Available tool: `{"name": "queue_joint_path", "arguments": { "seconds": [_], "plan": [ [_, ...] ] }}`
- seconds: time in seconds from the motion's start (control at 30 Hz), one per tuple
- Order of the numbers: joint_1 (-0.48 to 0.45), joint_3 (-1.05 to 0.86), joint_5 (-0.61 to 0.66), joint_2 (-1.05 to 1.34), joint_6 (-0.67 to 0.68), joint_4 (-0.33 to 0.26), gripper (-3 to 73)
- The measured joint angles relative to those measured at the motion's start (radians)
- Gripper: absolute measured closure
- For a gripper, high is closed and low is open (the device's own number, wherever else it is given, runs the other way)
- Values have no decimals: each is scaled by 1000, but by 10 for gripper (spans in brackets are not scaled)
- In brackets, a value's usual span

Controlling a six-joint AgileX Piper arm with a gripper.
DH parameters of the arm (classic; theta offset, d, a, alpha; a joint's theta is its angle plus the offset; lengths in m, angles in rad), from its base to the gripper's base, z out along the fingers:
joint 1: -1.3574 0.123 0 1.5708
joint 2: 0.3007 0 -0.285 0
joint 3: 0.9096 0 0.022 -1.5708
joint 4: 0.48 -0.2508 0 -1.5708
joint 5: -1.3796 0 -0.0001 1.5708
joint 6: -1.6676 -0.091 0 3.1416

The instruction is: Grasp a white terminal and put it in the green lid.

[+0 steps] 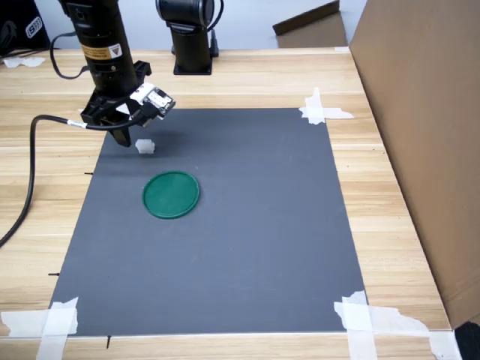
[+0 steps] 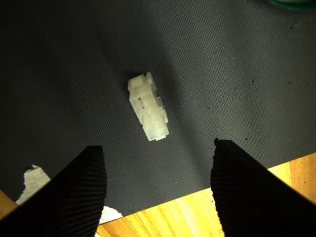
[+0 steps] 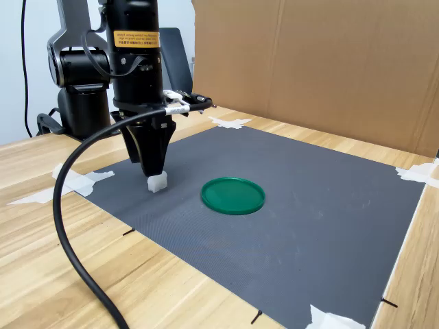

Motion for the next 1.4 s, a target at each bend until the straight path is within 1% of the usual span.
{"name": "queue_joint_path", "arguments": {
  "seconds": [0.03,0.13,0.27,0.37,0.5,0.63,0.77,0.83,1.03,1.2,1.23,1.3,1.37,1.4],
  "plan": [
    [2,0,-6,-6,8,0,157],
    [46,0,-7,-8,21,32,157],
    [134,0,-10,-9,6,85,157],
    [138,0,-10,-9,2,122,157],
    [138,-6,-15,-12,-15,143,157],
    [138,-28,-23,-27,-22,147,157],
    [138,-42,-81,-55,-26,154,157],
    [138,-43,-100,-70,-36,171,157],
    [138,-43,-100,-94,-49,174,158],
    [138,-43,-100,-101,-62,174,197],
    [138,-43,-100,-107,-76,175,221],
    [138,-43,-98,-113,-92,180,244],
    [138,-43,-91,-114,-104,185,299],
    [138,-43,-89,-115,-109,198,379]
  ]
}}
